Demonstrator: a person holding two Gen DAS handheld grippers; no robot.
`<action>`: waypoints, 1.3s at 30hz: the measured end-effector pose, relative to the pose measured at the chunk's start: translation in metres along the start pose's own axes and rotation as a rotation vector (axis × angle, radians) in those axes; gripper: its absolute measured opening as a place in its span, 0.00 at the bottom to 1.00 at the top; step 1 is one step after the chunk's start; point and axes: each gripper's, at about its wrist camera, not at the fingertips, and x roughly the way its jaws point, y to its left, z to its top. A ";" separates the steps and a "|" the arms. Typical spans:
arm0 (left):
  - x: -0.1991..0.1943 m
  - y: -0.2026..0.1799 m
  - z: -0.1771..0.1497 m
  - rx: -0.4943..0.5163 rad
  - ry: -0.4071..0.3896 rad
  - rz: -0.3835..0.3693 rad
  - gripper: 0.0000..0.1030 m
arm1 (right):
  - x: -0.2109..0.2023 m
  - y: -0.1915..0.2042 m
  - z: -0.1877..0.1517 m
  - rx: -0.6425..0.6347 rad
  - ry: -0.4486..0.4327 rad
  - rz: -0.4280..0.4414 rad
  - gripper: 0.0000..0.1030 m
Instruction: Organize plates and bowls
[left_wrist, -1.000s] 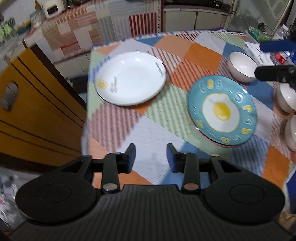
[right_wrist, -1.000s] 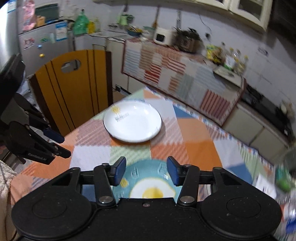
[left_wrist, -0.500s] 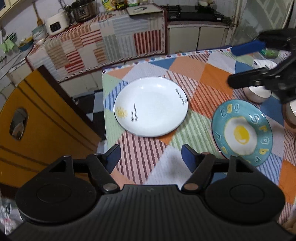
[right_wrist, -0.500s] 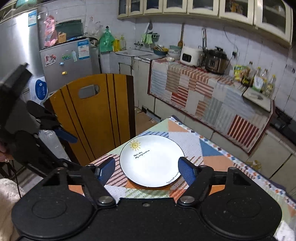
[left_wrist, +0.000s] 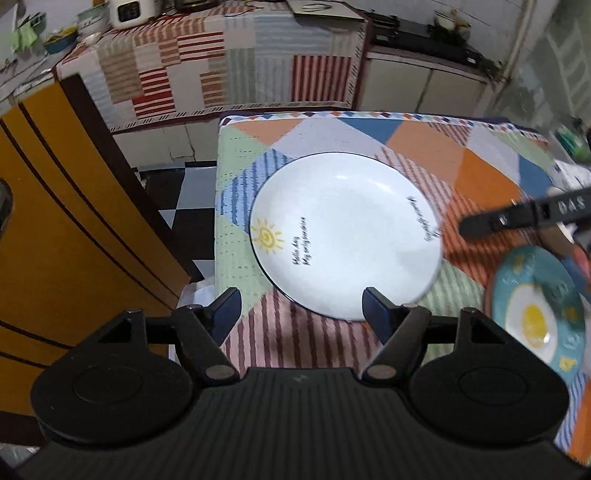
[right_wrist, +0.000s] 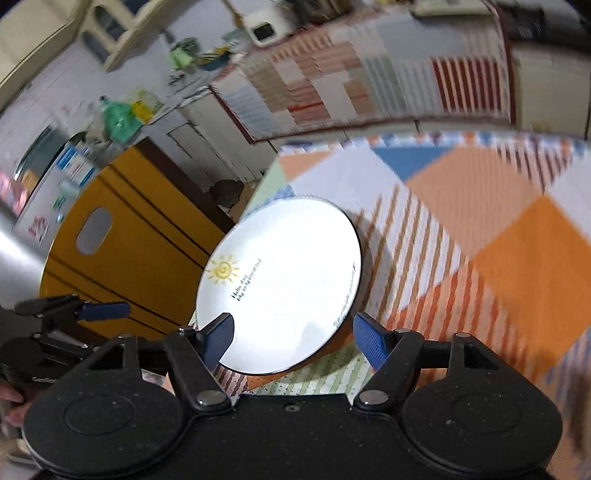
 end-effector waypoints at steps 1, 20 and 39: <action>0.006 0.001 -0.001 -0.005 -0.005 0.021 0.68 | 0.006 -0.004 0.000 0.026 0.010 0.006 0.73; 0.087 0.037 0.004 -0.141 0.024 -0.016 0.37 | 0.059 -0.024 0.011 0.062 0.040 -0.058 0.46; 0.045 -0.006 -0.014 -0.085 -0.037 -0.064 0.21 | 0.033 -0.020 0.003 -0.119 0.054 -0.094 0.17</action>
